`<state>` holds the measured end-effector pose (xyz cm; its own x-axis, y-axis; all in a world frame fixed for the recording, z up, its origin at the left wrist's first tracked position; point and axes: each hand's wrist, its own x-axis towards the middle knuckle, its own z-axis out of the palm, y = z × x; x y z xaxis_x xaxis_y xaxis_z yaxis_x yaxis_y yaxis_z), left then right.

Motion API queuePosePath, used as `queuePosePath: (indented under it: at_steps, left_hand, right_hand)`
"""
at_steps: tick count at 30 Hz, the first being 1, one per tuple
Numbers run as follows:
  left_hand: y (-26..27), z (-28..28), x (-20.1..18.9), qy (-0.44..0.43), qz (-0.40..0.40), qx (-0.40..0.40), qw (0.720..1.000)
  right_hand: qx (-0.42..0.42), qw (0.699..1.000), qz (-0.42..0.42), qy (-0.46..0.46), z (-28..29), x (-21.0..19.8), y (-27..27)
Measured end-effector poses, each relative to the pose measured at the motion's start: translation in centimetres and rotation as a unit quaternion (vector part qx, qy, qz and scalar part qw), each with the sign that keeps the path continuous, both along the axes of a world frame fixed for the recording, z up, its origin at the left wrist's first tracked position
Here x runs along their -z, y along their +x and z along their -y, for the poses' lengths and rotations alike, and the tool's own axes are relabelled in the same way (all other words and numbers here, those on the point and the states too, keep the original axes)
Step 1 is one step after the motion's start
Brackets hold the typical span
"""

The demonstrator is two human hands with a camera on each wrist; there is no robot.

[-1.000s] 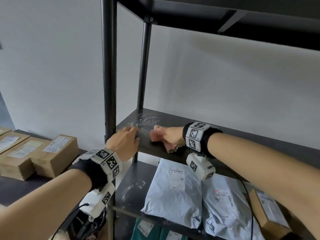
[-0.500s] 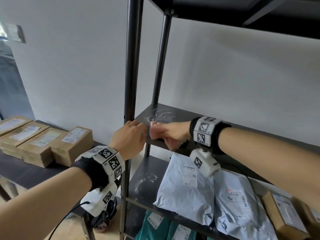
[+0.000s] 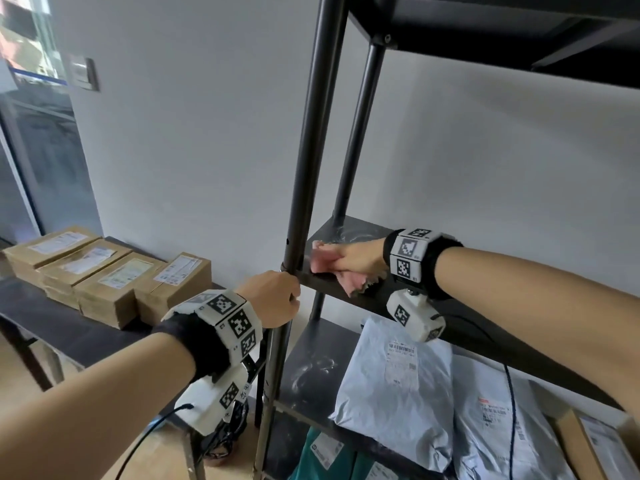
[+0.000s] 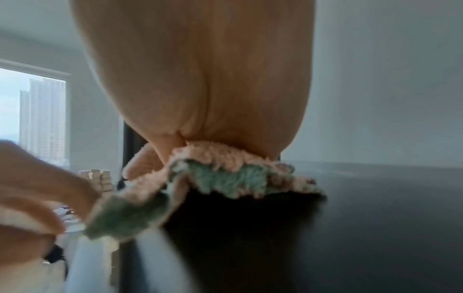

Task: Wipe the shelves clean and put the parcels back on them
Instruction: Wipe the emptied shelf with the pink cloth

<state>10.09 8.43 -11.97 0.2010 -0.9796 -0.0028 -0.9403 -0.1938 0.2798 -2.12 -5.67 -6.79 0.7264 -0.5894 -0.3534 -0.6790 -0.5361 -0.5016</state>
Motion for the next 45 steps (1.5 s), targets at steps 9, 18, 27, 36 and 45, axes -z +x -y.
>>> queuePosePath:
  at_steps: [9,18,27,36,45]
  left_hand:
    - [0.0,-1.2,-1.2,-0.044,-0.004,0.007,0.999]
    - [-1.4,-1.5,-1.8,-0.067,0.003,-0.013,0.998]
    - [-2.3,-0.7,-2.2,-0.057,0.045,-0.147,0.986]
    - [-7.2,1.1,-2.7,-0.063,0.067,-0.230,0.969]
    - [-9.3,3.0,-5.2,-0.064,0.071,-0.238,0.967]
  right_hand:
    - [0.027,0.999,-0.023,0.008,1.6,0.4,-2.9]
    - [-0.053,0.999,-0.009,-0.006,3.6,-0.2,2.0]
    - [-0.120,0.991,0.027,-0.057,5.7,0.9,0.5]
    - [-0.270,0.958,-0.054,-0.083,4.7,0.3,3.7]
    - [-0.338,0.933,-0.102,-0.068,6.1,-0.1,0.7]
